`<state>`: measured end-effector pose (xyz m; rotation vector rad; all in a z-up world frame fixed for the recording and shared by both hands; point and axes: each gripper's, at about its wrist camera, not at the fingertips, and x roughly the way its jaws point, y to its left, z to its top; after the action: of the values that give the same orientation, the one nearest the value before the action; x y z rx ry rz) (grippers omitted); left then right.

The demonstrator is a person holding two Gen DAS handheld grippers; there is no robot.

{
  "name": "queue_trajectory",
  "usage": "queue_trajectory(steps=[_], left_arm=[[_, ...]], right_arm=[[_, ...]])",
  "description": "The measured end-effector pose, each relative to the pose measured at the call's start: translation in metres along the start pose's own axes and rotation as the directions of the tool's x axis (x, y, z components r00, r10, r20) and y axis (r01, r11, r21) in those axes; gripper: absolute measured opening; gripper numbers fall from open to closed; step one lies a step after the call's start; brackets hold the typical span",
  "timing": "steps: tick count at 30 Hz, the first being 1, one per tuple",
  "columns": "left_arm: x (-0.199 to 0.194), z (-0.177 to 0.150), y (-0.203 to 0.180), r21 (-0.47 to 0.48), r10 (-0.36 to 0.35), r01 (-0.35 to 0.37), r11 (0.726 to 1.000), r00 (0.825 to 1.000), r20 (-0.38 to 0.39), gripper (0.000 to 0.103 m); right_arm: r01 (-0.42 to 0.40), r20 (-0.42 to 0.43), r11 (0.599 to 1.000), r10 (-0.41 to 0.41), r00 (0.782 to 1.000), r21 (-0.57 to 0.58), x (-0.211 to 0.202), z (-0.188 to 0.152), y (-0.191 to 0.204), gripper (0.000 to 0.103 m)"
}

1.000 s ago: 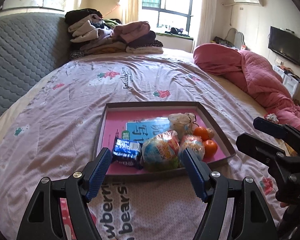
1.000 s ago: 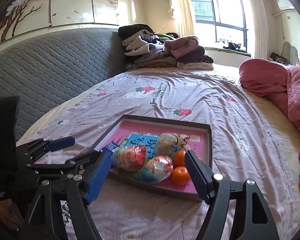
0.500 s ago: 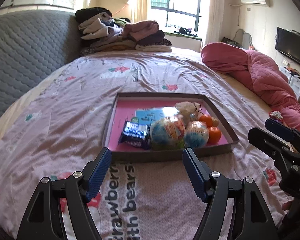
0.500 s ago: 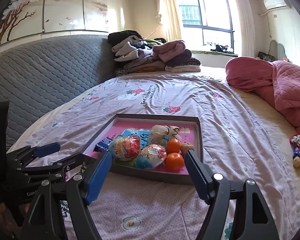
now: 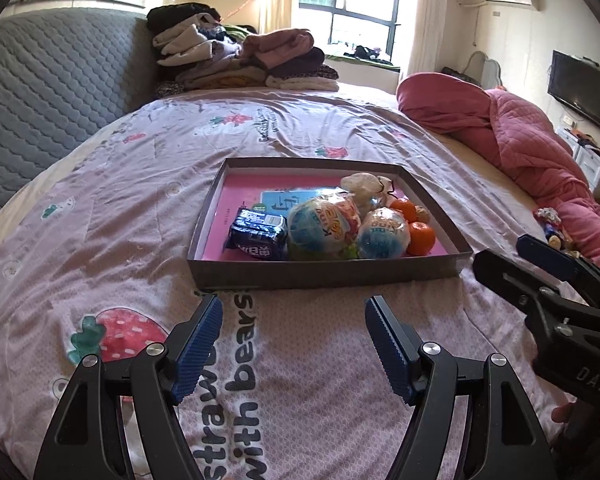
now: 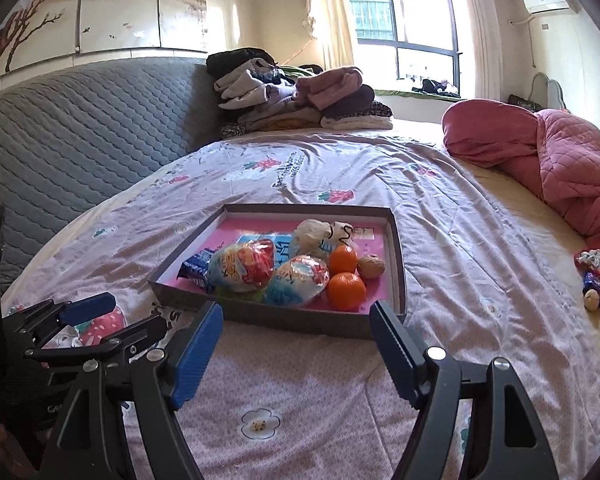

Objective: Organize objects

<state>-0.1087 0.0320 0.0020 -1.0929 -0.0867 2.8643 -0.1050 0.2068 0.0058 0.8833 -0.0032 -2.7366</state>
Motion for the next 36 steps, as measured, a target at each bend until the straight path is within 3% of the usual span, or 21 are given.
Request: queue_trajectory(steps=[18,36], left_arm=[[0.018,-0.017,0.008,-0.065,0.006,-0.009,0.998,0.999,-0.048,0.078],[0.026,-0.034,0.010,-0.042,0.074,-0.074,0.996,0.997,-0.018,0.078]], right_arm=[[0.037,-0.017,0.999,-0.036,0.999,0.029,0.014,-0.031,0.001,0.075],[0.061,-0.079,0.997,-0.057,0.995,0.049,0.033,-0.048,-0.008,0.075]])
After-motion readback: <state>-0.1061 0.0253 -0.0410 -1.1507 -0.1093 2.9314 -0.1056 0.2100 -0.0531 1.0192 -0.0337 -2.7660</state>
